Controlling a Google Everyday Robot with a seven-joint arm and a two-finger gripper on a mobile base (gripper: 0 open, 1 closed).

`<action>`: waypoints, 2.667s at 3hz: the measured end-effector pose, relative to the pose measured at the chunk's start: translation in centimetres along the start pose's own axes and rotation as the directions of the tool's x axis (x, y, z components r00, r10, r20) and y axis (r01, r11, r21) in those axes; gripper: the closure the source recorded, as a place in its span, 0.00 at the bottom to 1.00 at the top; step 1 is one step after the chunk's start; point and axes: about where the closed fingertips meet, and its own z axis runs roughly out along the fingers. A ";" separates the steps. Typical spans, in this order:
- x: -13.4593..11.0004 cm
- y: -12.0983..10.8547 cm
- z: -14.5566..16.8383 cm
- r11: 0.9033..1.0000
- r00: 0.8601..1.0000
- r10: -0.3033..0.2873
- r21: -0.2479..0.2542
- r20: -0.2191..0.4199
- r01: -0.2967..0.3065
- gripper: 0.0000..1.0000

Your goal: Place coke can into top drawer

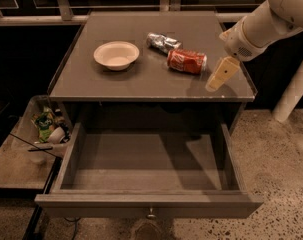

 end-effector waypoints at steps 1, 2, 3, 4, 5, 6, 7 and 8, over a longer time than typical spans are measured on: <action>0.0 0.1 0.0 1.000 1.000 0.000 -0.001 0.000 0.000 0.00; -1.0 -0.2 -1.5 0.999 0.999 -0.033 0.011 -0.004 0.033 0.00; -3.4 -1.2 -1.3 1.000 1.000 -0.001 -0.010 0.024 0.002 0.00; -6.1 -1.8 -0.1 0.998 0.997 0.047 -0.048 0.054 -0.045 0.00; -7.9 -2.4 1.7 0.994 0.994 0.082 -0.072 0.073 -0.077 0.00; -8.6 -2.2 4.0 0.991 0.991 0.110 -0.090 0.070 -0.104 0.00; -8.1 -2.3 6.5 0.988 0.990 0.137 -0.085 0.044 -0.133 0.00; -6.9 -2.3 8.9 0.985 0.987 0.158 -0.069 -0.003 -0.158 0.00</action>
Offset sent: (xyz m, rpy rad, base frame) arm -0.0083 0.0034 0.0436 -0.0506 -0.0530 0.0392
